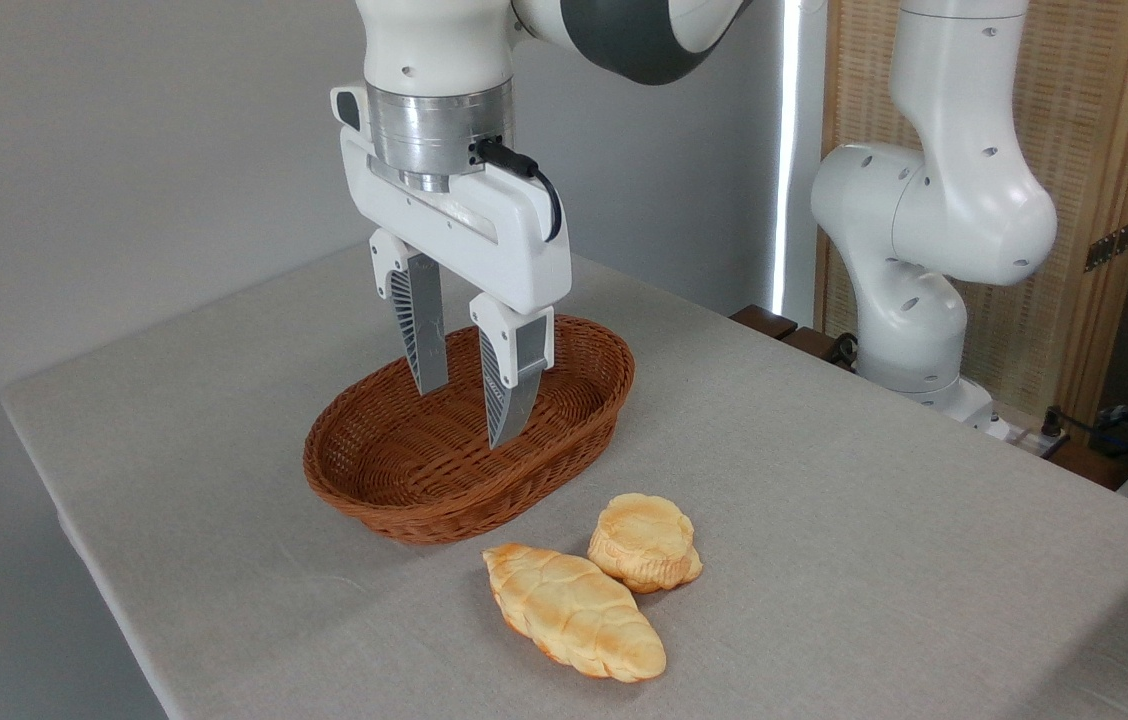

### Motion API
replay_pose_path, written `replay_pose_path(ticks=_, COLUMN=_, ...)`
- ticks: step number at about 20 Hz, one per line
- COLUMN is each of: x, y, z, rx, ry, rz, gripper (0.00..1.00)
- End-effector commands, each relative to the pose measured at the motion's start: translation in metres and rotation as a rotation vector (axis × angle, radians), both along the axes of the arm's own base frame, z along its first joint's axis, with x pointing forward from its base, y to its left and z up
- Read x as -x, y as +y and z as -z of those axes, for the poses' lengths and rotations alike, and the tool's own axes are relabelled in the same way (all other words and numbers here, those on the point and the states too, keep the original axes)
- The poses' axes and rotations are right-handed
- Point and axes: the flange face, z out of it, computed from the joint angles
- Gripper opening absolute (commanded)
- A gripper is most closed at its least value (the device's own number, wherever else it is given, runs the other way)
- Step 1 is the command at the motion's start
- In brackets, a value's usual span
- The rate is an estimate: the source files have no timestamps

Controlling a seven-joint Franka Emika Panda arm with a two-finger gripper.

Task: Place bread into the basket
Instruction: 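Move the gripper over the round bread roll and lower onto it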

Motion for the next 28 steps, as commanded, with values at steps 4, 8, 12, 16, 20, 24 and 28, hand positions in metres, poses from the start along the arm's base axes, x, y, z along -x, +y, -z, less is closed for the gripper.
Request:
replay_pose_path(ticks=4, x=0.001, y=0.003, z=-0.007, rx=0.016, ry=-0.001, rz=0.01, gripper=1.0)
replay_pose_path(ticks=8, x=0.003, y=0.005, z=-0.009, rx=0.015, ry=-0.001, rz=0.007, gripper=1.0)
replay_pose_path(ticks=12, x=0.005, y=0.007, z=-0.011, rx=0.001, ry=-0.002, rz=0.015, gripper=1.0)
replay_pose_path(ticks=16, x=0.013, y=0.034, z=-0.001, rx=-0.083, ry=0.058, rz=0.168, gripper=1.0)
replay_pose_path(ticks=20, x=0.017, y=0.069, z=0.014, rx=-0.08, ry=0.076, rz=0.184, gripper=1.0)
replay_pose_path(ticks=24, x=0.027, y=0.097, z=0.039, rx=-0.065, ry=0.105, rz=0.304, gripper=1.0)
replay_pose_path(ticks=28, x=0.032, y=0.091, z=0.077, rx=-0.072, ry=0.077, rz=0.307, gripper=1.0)
